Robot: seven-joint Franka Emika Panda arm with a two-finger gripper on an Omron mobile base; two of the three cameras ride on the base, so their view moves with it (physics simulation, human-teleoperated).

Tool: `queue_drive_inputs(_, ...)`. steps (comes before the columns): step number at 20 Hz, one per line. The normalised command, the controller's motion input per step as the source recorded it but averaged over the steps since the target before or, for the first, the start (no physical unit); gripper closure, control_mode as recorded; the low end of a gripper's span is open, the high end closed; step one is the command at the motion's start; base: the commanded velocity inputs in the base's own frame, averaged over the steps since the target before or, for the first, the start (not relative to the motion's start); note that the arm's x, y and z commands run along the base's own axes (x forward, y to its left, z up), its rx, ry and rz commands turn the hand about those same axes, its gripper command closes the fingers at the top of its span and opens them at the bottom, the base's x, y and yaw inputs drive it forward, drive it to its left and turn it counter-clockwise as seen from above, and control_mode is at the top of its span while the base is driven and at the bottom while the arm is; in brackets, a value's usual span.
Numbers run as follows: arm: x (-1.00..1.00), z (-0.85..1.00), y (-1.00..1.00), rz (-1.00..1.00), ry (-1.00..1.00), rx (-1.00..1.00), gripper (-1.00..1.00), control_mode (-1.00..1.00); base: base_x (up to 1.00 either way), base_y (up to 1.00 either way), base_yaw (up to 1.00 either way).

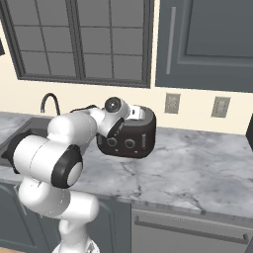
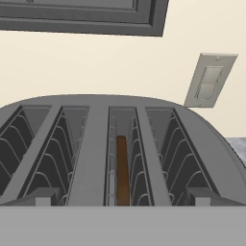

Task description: Start the toaster. Once the lever pops up, take the bread to the plate on the dining counter.

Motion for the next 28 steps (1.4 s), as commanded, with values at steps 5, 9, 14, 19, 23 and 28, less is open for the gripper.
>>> queue_drive_inputs(5,0.00,0.00,0.00,0.00,0.00,0.00,-1.00,-1.00,0.00,0.00,0.00)
queue_drive_inputs(9,0.00,0.00,0.00,0.00,0.00,0.00,-1.00,-1.00,0.00,0.00,0.00)
queue_drive_inputs(14,0.00,0.00,0.00,0.00,0.00,0.00,-1.00,-1.00,0.00,0.00,0.00)
queue_drive_inputs(19,0.00,0.00,0.00,0.00,0.00,0.00,-1.00,-1.00,0.00,0.00,0.00)
queue_drive_inputs(23,0.00,0.00,0.00,0.00,0.00,0.00,-1.00,-1.00,0.00,0.00,0.00)
queue_drive_inputs(28,0.00,0.00,0.00,0.00,0.00,0.00,-1.00,-1.00,0.00,0.00,0.00)
